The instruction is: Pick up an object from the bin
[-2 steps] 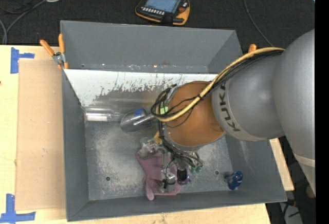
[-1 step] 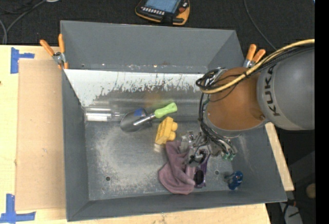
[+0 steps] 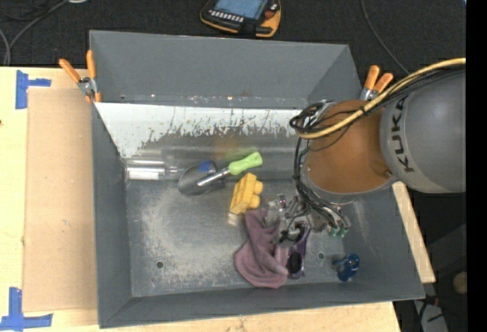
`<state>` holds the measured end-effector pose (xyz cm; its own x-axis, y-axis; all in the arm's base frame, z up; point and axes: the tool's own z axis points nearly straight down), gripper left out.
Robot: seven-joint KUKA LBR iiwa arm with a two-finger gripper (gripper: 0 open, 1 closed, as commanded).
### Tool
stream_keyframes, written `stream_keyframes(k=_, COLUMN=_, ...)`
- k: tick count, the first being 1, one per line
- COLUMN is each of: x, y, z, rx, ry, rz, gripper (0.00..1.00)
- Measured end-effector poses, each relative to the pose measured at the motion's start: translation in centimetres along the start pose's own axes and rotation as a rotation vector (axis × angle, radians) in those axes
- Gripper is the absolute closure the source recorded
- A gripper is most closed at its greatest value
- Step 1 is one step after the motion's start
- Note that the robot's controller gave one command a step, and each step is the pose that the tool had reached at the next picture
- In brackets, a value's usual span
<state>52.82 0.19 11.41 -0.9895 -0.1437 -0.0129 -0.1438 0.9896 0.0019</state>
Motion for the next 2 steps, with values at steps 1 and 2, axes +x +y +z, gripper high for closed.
stream_keyframes(k=1, x=0.4, y=0.4, z=-6.0, rx=0.000, ry=-0.004, rz=-0.007, gripper=1.00)
stream_keyframes(k=2, x=0.4, y=1.2, z=-17.1, rx=-0.002, ry=0.009, rz=-0.013, gripper=1.00)
